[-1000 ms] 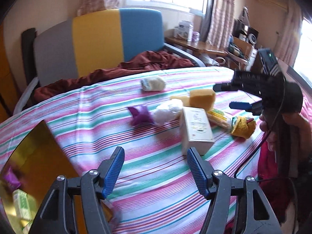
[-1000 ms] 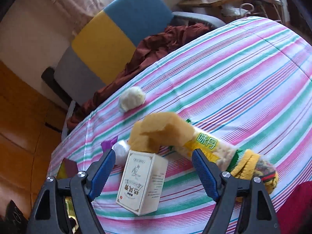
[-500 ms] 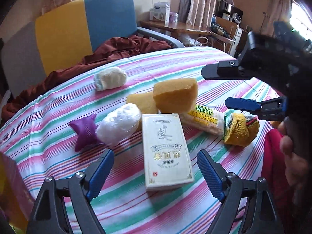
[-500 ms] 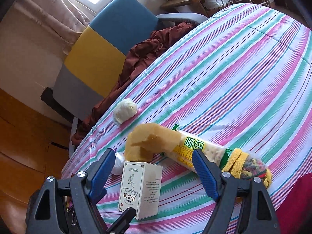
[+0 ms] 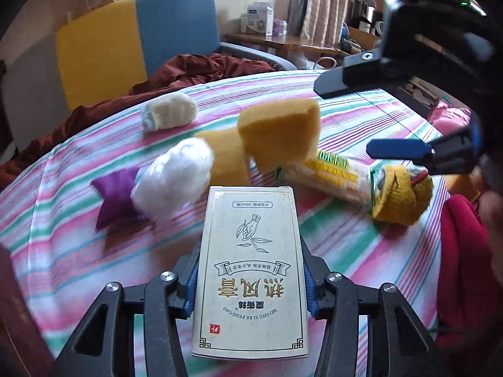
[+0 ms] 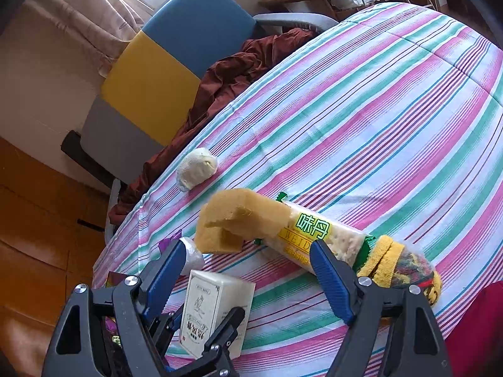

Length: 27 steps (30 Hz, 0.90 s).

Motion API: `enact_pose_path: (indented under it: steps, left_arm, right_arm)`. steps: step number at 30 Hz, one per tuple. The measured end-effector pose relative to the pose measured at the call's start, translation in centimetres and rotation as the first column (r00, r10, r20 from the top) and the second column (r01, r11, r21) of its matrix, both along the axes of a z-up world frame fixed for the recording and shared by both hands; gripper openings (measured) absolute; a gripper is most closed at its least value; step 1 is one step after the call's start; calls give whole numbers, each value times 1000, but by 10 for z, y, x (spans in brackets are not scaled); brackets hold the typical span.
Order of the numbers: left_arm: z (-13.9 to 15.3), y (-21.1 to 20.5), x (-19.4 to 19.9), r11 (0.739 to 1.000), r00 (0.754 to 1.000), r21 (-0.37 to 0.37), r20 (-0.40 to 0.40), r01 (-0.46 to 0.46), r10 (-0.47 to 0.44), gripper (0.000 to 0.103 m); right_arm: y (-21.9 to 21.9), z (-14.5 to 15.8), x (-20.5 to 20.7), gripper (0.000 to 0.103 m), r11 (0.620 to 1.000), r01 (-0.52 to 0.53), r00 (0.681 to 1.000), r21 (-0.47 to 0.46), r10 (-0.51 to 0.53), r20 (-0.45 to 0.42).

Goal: Organize objects
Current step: 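Move the left gripper back to the items and grasp the white tea box, then lift the white tea box with the left gripper while the right gripper grasps a tan sponge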

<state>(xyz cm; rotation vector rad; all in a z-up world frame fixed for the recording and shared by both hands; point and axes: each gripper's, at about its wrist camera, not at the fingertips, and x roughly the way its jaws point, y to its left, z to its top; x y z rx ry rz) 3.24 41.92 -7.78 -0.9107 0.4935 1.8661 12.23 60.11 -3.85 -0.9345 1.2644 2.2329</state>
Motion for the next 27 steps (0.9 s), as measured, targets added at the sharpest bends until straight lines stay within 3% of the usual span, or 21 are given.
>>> enact_pose_path:
  steps: [8, 17, 27]
  left_arm:
    - [-20, -44, 13, 998, 997, 26, -45, -61, 62, 51]
    - [-21, -44, 7, 995, 997, 70, -13, -72, 73, 51]
    - [-24, -47, 3, 993, 997, 95, 17, -70, 69, 52]
  right_arm:
    - [-7, -4, -6, 82, 999, -25, 997, 28, 23, 72]
    - [-12, -3, -12, 82, 996, -34, 993, 78, 25, 111]
    - [-32, 1, -32, 84, 971, -119, 977, 207, 77, 200]
